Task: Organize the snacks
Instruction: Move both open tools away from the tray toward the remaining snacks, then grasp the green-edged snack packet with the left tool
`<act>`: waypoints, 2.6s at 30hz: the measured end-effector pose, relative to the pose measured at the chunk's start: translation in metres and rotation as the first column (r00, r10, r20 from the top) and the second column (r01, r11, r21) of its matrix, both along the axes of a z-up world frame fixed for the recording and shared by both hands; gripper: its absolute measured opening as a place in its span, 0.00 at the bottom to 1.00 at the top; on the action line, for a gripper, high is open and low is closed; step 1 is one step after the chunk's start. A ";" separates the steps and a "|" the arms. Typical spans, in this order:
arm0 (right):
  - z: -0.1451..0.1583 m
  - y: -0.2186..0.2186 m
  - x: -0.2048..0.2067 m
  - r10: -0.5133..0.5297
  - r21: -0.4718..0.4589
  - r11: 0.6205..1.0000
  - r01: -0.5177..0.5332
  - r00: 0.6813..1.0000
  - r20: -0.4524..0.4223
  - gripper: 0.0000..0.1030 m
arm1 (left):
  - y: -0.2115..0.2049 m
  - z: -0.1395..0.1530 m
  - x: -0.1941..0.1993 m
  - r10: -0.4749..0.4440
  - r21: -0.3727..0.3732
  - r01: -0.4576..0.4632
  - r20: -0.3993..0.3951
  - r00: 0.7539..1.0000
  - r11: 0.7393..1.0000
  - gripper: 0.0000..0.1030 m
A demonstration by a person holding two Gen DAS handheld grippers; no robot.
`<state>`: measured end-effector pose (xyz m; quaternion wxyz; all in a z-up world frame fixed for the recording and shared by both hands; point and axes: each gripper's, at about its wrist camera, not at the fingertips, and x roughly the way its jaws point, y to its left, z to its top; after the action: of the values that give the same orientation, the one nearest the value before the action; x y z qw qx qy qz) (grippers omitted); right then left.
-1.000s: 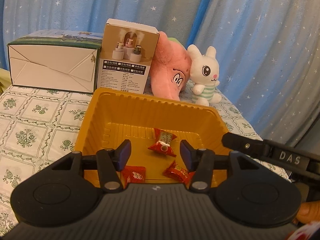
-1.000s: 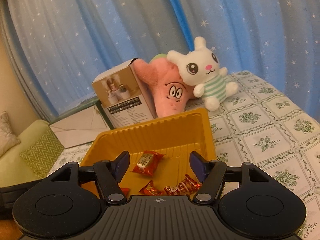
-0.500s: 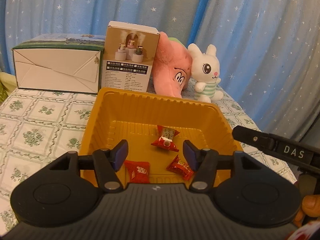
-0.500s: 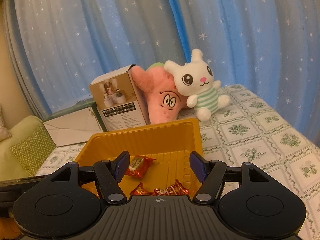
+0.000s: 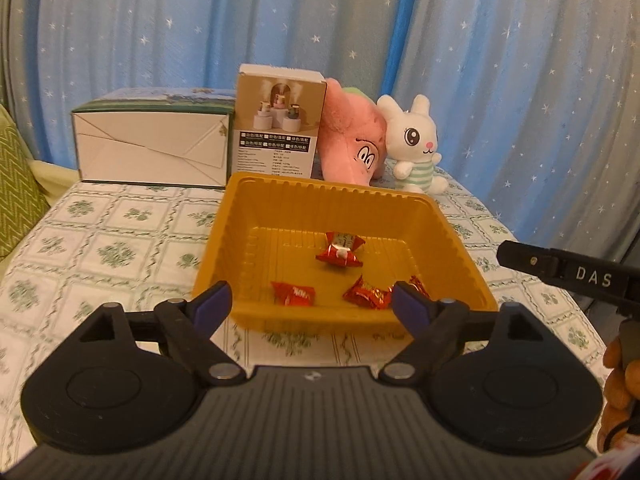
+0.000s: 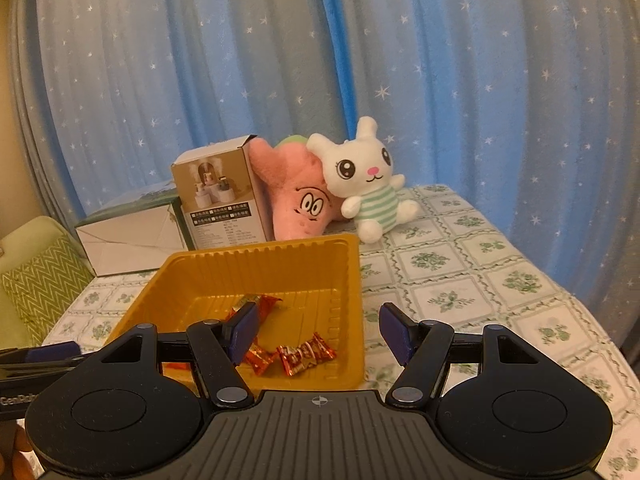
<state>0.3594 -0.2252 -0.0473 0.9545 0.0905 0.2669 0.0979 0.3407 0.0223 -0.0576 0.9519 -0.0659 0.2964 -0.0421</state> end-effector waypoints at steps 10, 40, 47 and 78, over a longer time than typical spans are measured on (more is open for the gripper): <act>0.008 -0.012 -0.070 -0.012 -0.021 1.000 0.011 1.000 -0.015 0.65 | -0.003 0.011 -0.073 0.021 0.003 -0.021 0.032 0.999 1.000 0.89; 0.006 -0.023 -0.274 0.015 -0.007 1.000 -0.016 0.994 -0.107 0.65 | 0.007 0.010 -0.280 0.080 0.017 -0.080 -0.043 0.996 0.997 0.90; -0.002 -0.026 -0.278 0.021 -0.021 1.000 -0.023 0.992 -0.125 0.65 | -0.003 0.000 -0.279 0.068 -0.009 -0.069 -0.081 0.994 0.998 0.86; -0.044 -0.041 -0.249 -0.009 0.031 0.999 0.017 0.970 -0.244 0.65 | -0.048 -0.070 -0.206 0.017 -0.123 -0.049 -0.251 0.968 0.991 0.38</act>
<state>0.1108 -0.2659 -0.0914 0.9135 0.1190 0.3797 0.0843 0.1345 -0.0259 -0.1274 0.9013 -0.1368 0.4093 -0.0366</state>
